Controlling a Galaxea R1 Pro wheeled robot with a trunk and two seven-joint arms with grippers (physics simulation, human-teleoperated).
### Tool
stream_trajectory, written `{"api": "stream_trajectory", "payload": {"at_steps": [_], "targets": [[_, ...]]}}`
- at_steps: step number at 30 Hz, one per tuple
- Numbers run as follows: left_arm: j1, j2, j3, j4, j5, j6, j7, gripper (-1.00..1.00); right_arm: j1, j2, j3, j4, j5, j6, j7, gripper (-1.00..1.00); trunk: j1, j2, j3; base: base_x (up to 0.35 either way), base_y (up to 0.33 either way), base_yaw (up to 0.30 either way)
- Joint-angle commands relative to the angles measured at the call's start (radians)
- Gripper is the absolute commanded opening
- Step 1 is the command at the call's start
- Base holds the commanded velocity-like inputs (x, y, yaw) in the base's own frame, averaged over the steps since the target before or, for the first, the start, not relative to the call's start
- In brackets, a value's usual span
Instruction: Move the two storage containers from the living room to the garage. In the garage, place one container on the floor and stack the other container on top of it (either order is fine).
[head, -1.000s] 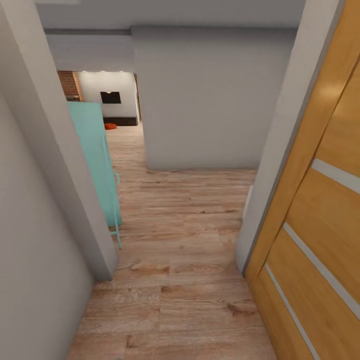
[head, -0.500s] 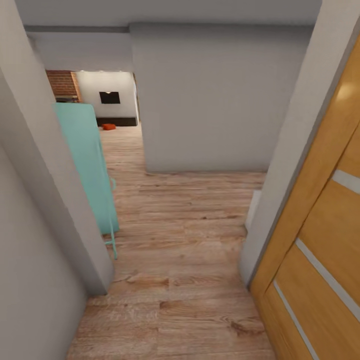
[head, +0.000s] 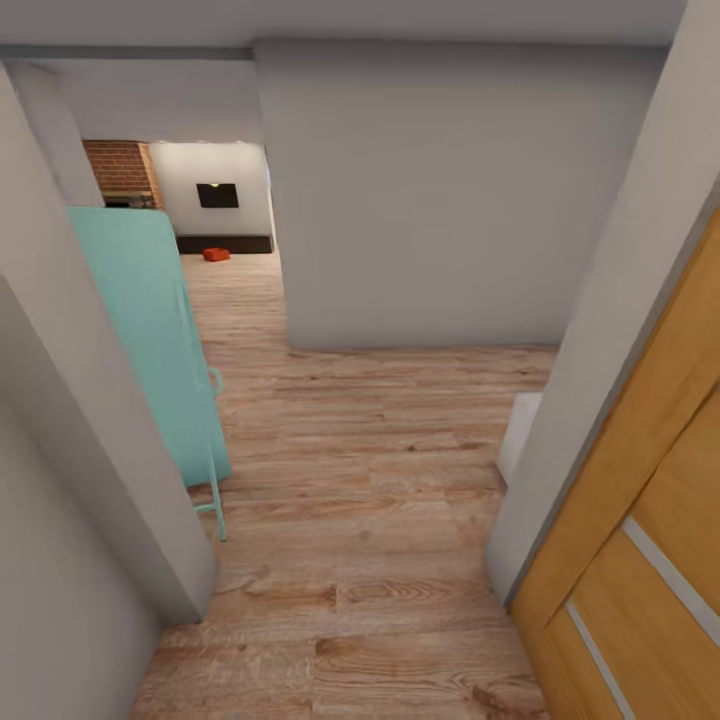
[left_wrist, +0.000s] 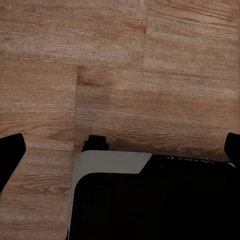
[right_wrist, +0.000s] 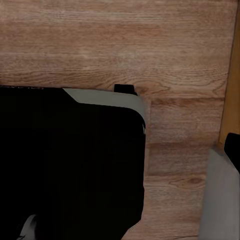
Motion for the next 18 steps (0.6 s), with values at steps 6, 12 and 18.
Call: {"api": "stream_trajectory", "payload": {"at_steps": [6,12,18], "targets": [[-0.001,0.0,0.0,0.0,0.009,0.003,-0.004,1.0,0.0,0.0,0.008,0.003,-0.006,-0.004,-0.001,1.0,0.001,-0.001,-0.002,0.321,0.0,0.0],[-0.001,0.0,0.0,0.0,0.009,0.003,-0.004,1.0,0.0,0.0,0.008,0.003,-0.006,-0.004,-0.001,1.0,0.001,-0.001,-0.002,0.321,0.0,0.0],[-0.001,0.0,0.0,0.0,0.009,0.003,-0.004,1.0,0.0,0.0,0.008,0.003,-0.006,-0.004,-0.001,1.0,0.001,-0.001,-0.002,0.321,0.0,0.0]]}}
